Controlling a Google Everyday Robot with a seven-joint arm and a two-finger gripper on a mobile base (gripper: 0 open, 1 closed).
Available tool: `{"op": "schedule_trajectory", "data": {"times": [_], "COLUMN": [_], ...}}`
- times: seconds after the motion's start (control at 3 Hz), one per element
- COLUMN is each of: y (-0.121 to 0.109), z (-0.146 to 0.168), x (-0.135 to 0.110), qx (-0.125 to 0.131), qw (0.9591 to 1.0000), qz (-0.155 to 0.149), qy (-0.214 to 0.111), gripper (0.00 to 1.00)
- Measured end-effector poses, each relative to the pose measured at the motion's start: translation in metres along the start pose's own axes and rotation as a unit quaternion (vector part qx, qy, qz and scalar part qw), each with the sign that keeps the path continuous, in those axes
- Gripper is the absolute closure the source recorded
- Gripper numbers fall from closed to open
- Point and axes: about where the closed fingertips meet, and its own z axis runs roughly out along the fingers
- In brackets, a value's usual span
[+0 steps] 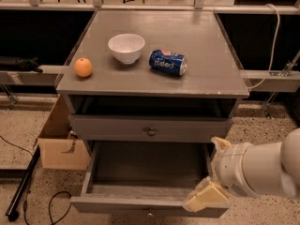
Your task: Close middle drawer
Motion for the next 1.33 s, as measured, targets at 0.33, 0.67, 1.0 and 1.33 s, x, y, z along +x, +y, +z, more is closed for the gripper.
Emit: {"op": "schedule_trajectory", "data": {"times": [0.33, 0.67, 1.0, 1.33], "y": [0.004, 0.010, 0.014, 0.017], "z": [0.029, 0.051, 0.065, 0.077], "x": [0.002, 0.016, 0.024, 0.036], "qx": [-0.003, -0.008, -0.014, -0.011], "qw": [0.9997, 0.9969, 0.9949, 0.9947], "qz": [0.025, 0.075, 0.096, 0.100], "qy": [-0.004, -0.022, -0.028, -0.021], "gripper": [0.00, 0.02, 0.05, 0.24]}}
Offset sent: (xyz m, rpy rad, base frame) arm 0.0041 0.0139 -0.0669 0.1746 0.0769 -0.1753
